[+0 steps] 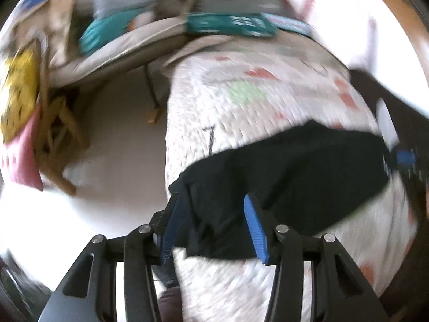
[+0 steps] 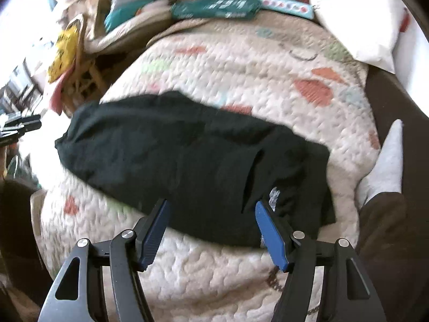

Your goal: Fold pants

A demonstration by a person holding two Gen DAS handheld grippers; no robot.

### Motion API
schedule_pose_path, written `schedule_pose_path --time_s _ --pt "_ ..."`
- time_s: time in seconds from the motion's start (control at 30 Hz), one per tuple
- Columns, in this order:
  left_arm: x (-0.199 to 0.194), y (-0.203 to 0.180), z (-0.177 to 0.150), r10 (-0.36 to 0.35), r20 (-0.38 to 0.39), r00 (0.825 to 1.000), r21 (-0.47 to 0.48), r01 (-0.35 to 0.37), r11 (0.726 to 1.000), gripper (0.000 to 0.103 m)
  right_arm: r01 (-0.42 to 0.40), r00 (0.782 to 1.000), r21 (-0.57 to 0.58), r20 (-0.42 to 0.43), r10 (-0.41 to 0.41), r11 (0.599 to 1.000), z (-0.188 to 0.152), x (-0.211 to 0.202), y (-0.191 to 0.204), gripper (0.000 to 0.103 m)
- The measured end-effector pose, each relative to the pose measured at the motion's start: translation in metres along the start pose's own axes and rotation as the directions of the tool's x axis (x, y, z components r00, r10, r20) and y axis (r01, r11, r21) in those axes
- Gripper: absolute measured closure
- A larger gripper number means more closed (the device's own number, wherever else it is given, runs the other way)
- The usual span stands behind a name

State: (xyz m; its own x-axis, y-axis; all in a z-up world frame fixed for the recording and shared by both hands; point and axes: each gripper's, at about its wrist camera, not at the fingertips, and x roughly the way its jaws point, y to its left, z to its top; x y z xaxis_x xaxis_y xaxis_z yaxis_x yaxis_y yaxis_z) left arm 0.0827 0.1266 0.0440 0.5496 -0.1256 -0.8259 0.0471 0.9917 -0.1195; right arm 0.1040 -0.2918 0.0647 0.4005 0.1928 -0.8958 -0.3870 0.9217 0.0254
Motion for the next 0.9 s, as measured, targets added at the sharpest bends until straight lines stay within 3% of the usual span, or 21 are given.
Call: schedule_pose_path --time_s 0.13,0.2,0.37,0.47,0.53,0.67,0.8,0.9 --pt "0.034 -0.027 0.003 0.071 -0.013 0.997 -0.06 -0.071 0.996 0.056 -0.009 1.0 0.094 0.017 0.007 0.996 0.016 0.008 -0.002 0.032" --pt "0.054 -0.038 -0.005 0.065 -0.046 0.997 -0.067 -0.068 0.995 0.056 0.007 1.0 0.103 0.012 -0.008 0.995 0.019 0.021 0.009 0.032" --pt "0.086 -0.035 -0.033 0.149 -0.127 0.981 -0.046 -0.156 0.987 0.054 0.053 0.997 0.089 -0.056 -0.048 0.995 0.002 0.06 0.023 0.032" --pt "0.084 -0.019 -0.042 0.144 -0.122 0.982 -0.087 -0.155 0.984 0.04 0.094 0.99 0.148 -0.117 -0.076 0.985 -0.016 0.076 0.006 0.032" --pt "0.083 -0.013 -0.043 0.122 -0.134 0.983 -0.123 -0.138 0.983 0.04 0.058 0.995 0.199 -0.09 -0.041 0.978 -0.024 0.074 -0.007 0.032" --pt "0.083 -0.011 -0.046 0.127 -0.139 0.982 -0.164 -0.15 0.975 0.039 0.092 0.992 0.217 -0.107 -0.07 0.972 -0.024 0.068 -0.009 0.032" --pt "0.085 -0.019 -0.048 0.186 -0.127 0.974 -0.158 -0.205 0.966 0.036 0.062 0.998 0.141 -0.017 -0.06 0.988 0.009 0.05 0.009 0.032" --pt "0.085 -0.023 -0.048 0.216 -0.125 0.968 -0.156 -0.234 0.96 0.036 -0.031 0.998 0.05 0.049 0.029 0.998 0.06 0.056 0.027 0.032"
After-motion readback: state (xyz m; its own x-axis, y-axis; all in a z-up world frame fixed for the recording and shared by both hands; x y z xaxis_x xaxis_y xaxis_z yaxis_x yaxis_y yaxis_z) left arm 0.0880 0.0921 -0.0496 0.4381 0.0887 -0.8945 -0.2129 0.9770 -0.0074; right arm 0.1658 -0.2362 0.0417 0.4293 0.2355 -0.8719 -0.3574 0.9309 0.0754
